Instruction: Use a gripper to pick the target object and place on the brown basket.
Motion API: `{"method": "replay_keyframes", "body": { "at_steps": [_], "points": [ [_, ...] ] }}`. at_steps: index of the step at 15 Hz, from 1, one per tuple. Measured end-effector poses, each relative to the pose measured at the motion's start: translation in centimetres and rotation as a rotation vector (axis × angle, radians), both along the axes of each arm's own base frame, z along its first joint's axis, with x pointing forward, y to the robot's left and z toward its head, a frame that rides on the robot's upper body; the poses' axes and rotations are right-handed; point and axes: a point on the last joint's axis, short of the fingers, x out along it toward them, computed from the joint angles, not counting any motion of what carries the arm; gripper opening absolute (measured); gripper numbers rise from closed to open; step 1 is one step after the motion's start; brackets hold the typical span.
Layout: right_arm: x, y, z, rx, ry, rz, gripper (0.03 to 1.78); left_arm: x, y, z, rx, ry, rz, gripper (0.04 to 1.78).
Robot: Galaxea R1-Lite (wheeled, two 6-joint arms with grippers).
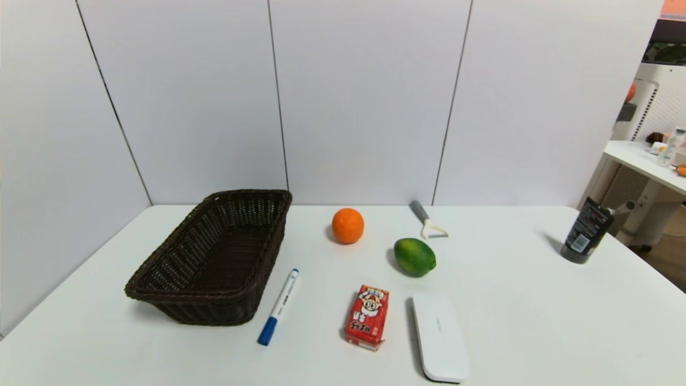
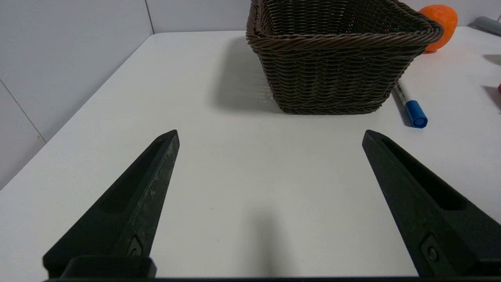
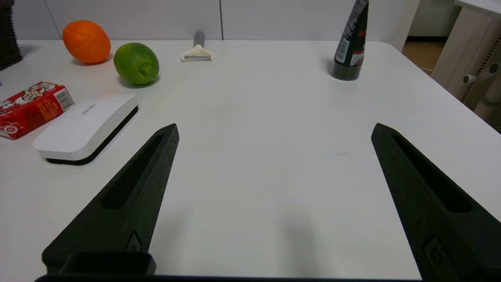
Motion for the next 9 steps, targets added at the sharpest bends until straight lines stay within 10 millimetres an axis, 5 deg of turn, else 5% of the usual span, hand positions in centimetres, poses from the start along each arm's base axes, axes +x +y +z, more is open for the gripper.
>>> {"method": "replay_keyframes", "body": {
  "at_steps": [4,9],
  "points": [
    [0.4,0.0,2.5,-0.015,0.029,0.028,1.70,0.0,0.0,0.0,0.000,0.000,0.000,1.69],
    [4.4,0.4,12.2,-0.035,0.083,0.162,1.70,0.0,0.0,0.0,0.000,0.000,0.000,1.69]
  ]
}}
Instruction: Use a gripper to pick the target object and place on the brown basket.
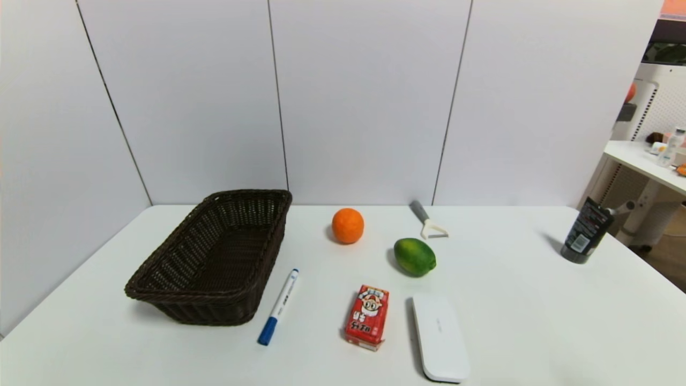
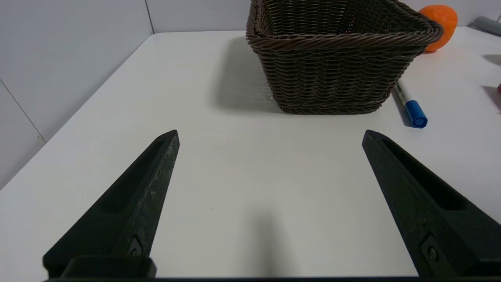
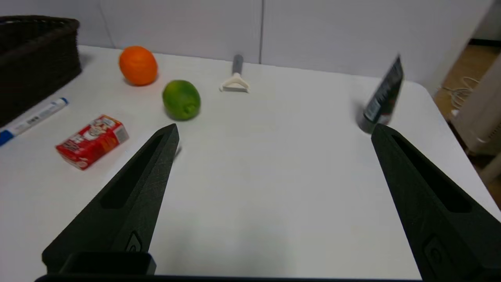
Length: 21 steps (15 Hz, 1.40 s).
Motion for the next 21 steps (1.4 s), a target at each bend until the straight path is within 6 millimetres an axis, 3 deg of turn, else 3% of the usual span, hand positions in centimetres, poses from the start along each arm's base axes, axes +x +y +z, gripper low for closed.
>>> {"method": "replay_keyframes", "body": {
  "at_steps": [4,7,12,17,21],
  "points": [
    [6.5,2.0,5.4,-0.035,0.108,0.231,1.70,0.0,0.0,0.0,0.000,0.000,0.000,1.69],
    [10.9,4.8,7.1,-0.070,0.297,0.374,1.70,0.0,0.0,0.0,0.000,0.000,0.000,1.69],
    [15.5,8.8,5.4,-0.095,0.701,0.437,1.70,0.0,0.0,0.0,0.000,0.000,0.000,1.69],
    [19.9,11.3,3.7,0.007,1.005,0.246,1.70,0.0,0.0,0.0,0.000,0.000,0.000,1.69],
    [21.9,13.0,1.6,-0.003,1.104,0.114,1.70,0.0,0.0,0.0,0.000,0.000,0.000,1.69]
  ]
}}
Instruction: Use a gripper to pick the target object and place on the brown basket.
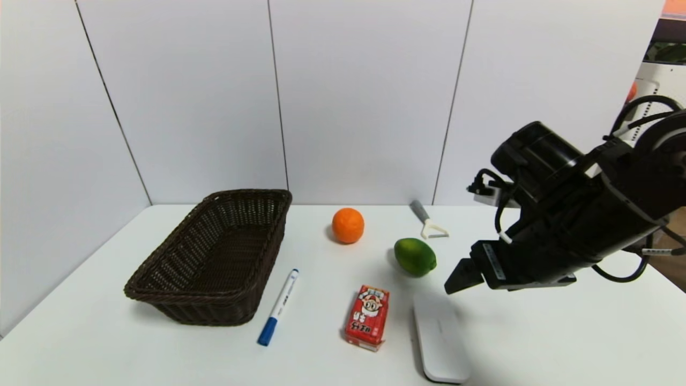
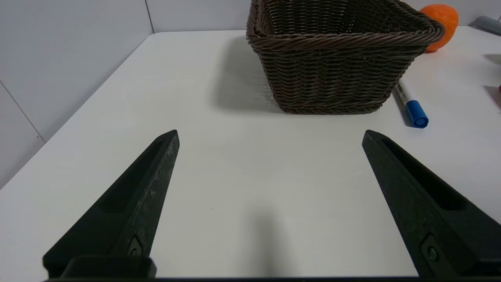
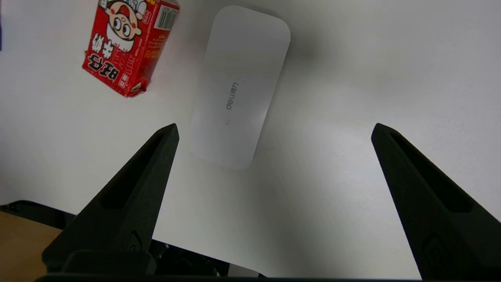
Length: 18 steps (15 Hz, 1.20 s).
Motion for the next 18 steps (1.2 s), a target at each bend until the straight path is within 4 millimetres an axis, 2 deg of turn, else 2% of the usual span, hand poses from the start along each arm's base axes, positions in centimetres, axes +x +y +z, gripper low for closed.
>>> {"method": "replay_keyframes", "body": {
  "at_steps": [8,12,18],
  "points": [
    [0.6,4.6,-3.2,-0.085,0.067,-0.128,1.70,0.0,0.0,0.0,0.000,0.000,0.000,1.69],
    [0.6,5.5,-5.0,-0.123,0.106,-0.190,1.70,0.0,0.0,0.0,-0.001,0.000,0.000,1.69],
    [0.3,6.6,-6.3,-0.137,0.148,-0.203,1.70,0.0,0.0,0.0,-0.001,0.000,0.000,1.69]
  ]
}}
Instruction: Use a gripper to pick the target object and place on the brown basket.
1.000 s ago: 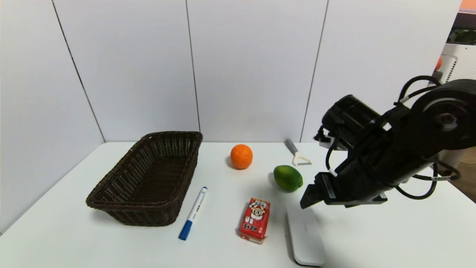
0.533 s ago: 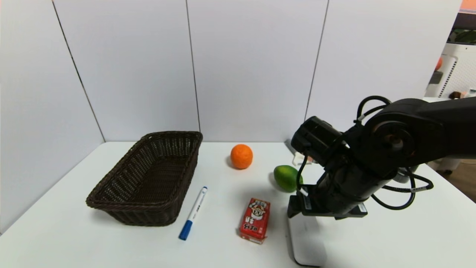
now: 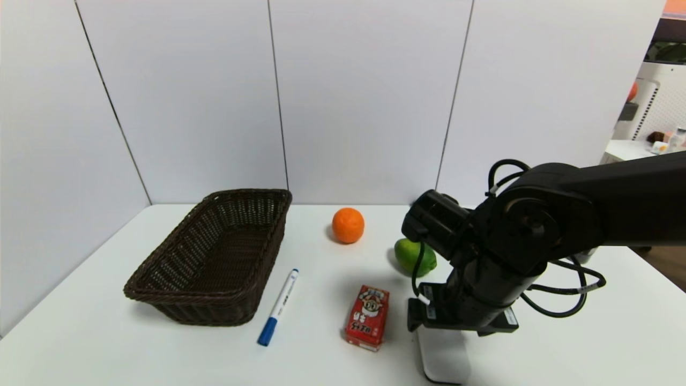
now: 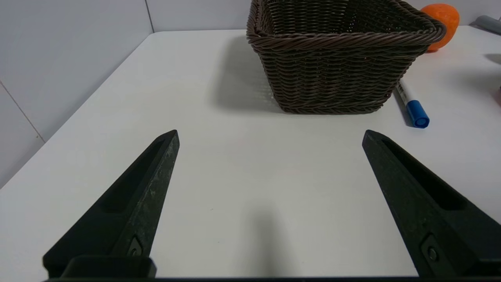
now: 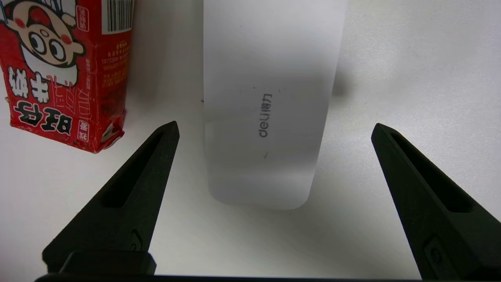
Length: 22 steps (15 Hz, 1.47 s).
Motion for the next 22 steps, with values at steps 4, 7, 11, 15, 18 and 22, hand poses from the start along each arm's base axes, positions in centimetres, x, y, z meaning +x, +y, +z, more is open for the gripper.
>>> {"method": "replay_keyframes", "body": {
  "at_steps": [4,7,11,15,18,22],
  "points": [
    [0.1,0.5,-0.7,-0.010,0.016,0.007,1.70,0.0,0.0,0.0,0.000,0.000,0.000,1.69],
    [0.3,0.7,-1.4,-0.022,0.033,0.002,1.70,0.0,0.0,0.0,0.000,0.000,0.000,1.69],
    [0.6,0.9,-2.2,-0.033,0.048,-0.007,1.29,0.0,0.0,0.0,0.001,0.000,0.000,1.69],
    [0.7,1.0,-2.5,-0.034,0.052,-0.016,0.99,0.0,0.0,0.0,0.000,0.000,0.000,1.69],
    [0.8,1.1,-2.6,-0.030,0.046,-0.014,0.99,0.0,0.0,0.0,0.000,0.000,0.000,1.69],
    [0.6,0.2,-0.7,-0.002,-0.007,-0.017,0.98,0.0,0.0,0.0,0.000,0.000,0.000,1.69]
  ]
}}
